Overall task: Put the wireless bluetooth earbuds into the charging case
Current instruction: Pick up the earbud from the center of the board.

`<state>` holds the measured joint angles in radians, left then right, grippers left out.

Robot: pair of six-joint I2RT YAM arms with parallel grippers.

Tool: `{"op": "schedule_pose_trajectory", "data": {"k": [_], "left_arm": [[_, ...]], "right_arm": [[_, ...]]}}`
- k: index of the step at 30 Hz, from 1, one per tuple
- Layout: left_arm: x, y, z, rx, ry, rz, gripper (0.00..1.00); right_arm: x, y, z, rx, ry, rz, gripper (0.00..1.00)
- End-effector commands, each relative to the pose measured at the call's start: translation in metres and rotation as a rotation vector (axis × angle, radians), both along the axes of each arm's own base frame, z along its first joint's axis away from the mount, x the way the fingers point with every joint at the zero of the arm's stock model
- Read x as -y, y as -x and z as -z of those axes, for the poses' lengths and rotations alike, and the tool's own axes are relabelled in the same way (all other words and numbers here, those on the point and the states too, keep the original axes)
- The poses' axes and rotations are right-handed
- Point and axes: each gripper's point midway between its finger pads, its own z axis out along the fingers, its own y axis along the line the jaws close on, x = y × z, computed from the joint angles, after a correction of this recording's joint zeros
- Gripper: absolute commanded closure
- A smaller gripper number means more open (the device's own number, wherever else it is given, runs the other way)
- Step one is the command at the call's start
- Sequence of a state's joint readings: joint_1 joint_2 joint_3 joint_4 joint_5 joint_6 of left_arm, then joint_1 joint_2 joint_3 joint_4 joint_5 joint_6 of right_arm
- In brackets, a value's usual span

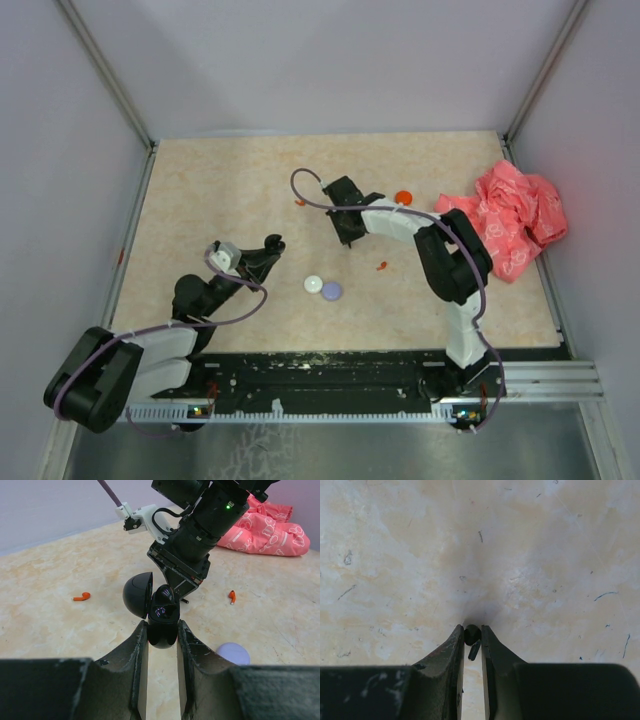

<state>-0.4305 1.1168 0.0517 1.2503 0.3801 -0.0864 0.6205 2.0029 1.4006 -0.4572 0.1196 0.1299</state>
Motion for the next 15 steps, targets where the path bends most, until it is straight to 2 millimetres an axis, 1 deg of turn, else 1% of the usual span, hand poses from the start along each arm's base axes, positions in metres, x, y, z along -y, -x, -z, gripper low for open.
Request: {"op": "schedule_pose_trajectory", "data": {"k": [1, 8, 9, 10, 11, 15], "left_arm": [[0.005, 0.001, -0.022, 0.066, 0.035, 0.028, 1.00], [0.005, 0.002, -0.031, 0.085, 0.058, 0.032, 1.00], [0.005, 0.002, -0.031, 0.086, 0.061, 0.032, 1.00], [0.005, 0.002, -0.033, 0.093, 0.064, 0.034, 1.00], [0.006, 0.002, -0.035, 0.101, 0.066, 0.037, 1.00], [0.009, 0.005, -0.043, 0.130, 0.079, 0.061, 1.00]], "right_arm": [[-0.018, -0.003, -0.062, 0.159, -0.063, -0.033, 0.86], [-0.038, 0.014, -0.135, 0.331, -0.183, -0.064, 0.90], [-0.042, 0.017, -0.140, 0.347, -0.190, -0.073, 0.90], [-0.044, 0.021, -0.160, 0.390, -0.221, -0.078, 0.90], [-0.048, 0.026, -0.173, 0.419, -0.242, -0.086, 0.90], [-0.064, 0.045, -0.215, 0.523, -0.319, -0.125, 0.90]]}}
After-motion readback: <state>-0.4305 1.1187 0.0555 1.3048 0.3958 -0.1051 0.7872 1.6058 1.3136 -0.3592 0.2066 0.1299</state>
